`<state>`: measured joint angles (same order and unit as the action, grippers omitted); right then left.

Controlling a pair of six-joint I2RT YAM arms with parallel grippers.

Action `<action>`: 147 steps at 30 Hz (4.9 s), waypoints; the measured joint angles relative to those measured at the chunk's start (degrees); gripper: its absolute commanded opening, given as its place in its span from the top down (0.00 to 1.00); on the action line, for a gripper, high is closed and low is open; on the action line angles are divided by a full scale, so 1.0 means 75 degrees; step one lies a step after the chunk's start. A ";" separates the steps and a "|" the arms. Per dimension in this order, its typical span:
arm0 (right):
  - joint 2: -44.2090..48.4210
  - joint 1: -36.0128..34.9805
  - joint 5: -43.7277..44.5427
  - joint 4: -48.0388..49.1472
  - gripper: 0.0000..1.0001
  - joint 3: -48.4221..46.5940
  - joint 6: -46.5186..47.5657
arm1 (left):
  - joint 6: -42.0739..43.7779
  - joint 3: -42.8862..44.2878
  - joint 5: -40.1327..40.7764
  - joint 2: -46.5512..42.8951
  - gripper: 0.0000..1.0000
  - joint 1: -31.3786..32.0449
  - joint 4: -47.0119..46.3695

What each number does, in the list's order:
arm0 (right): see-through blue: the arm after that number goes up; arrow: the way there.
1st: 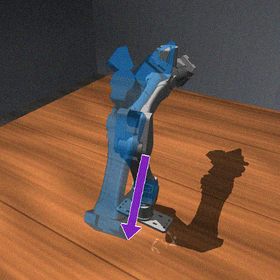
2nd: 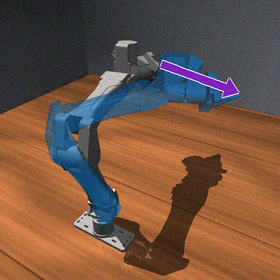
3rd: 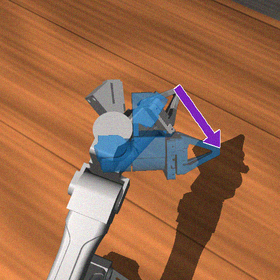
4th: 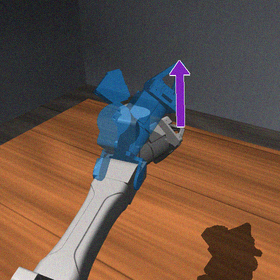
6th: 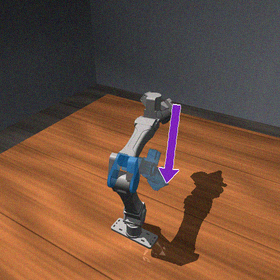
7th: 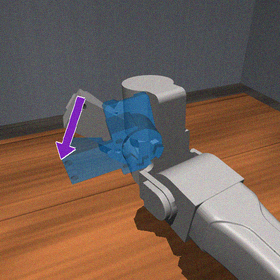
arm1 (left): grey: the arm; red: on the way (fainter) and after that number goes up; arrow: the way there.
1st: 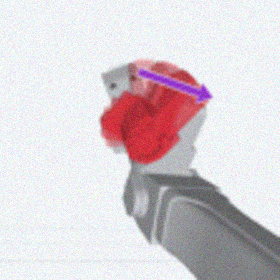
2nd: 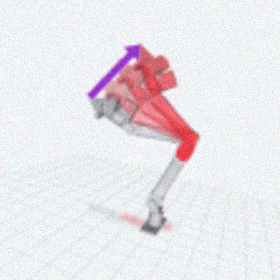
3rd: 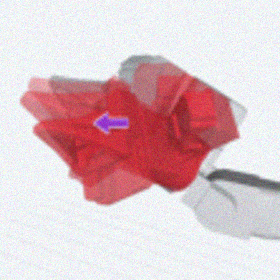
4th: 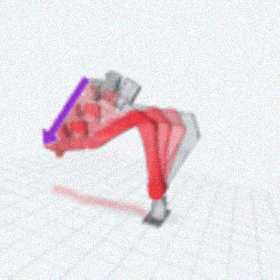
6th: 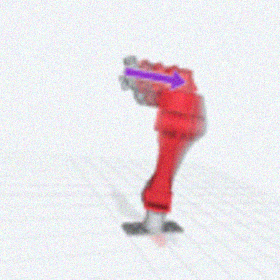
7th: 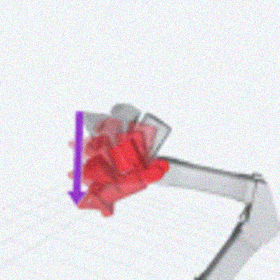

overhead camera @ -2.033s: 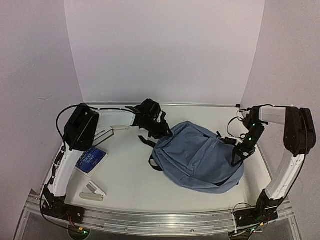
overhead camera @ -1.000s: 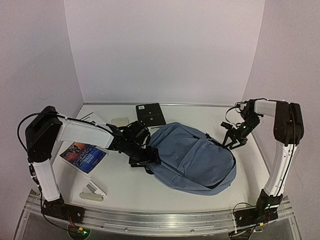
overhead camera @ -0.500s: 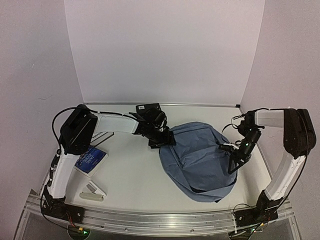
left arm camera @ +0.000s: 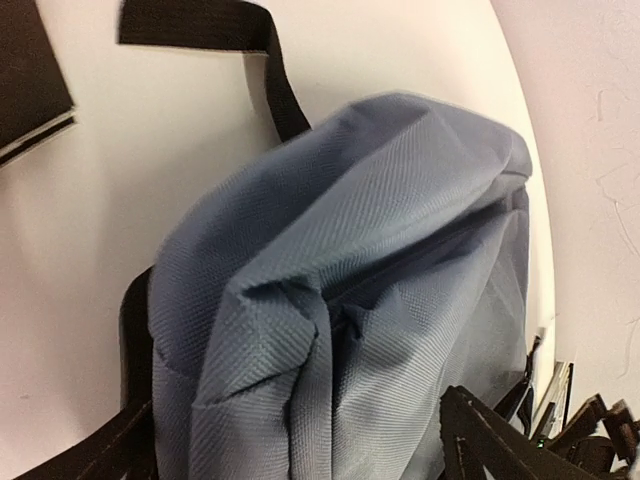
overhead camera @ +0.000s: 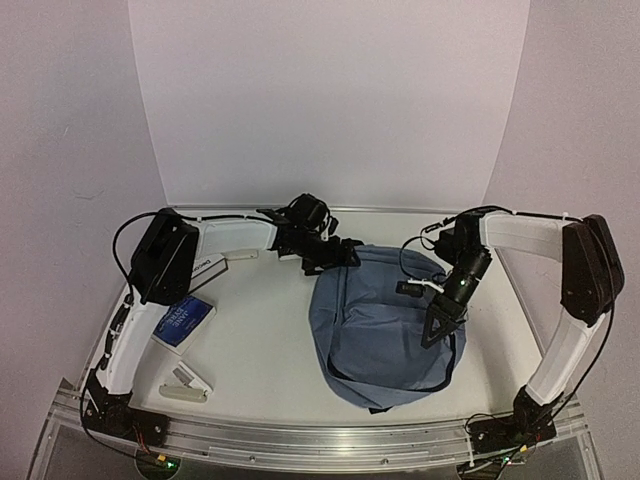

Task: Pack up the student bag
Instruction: Adjust the student bag at the center of the board, then unzip the student bag at the center of the board.

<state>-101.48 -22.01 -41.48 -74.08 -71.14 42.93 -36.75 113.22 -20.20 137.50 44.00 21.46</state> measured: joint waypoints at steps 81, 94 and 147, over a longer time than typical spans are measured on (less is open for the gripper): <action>-0.1725 0.3405 0.1587 0.2762 0.39 -0.1512 -0.2785 | 0.3380 0.0320 0.0217 -0.0836 0.32 0.2204 0.1987; -0.1543 0.3370 0.0612 0.3055 0.93 -0.0345 -0.3021 | 0.3688 0.2045 -0.0007 0.0234 0.44 0.2649 0.2277; -0.1157 0.2843 0.0149 0.3184 1.00 0.0106 -0.3336 | 0.4015 0.1946 0.1111 0.0865 0.99 0.2965 0.2743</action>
<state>-110.16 -0.69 -40.37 -50.20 -70.35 17.91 -6.64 127.81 -11.87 143.99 66.24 42.04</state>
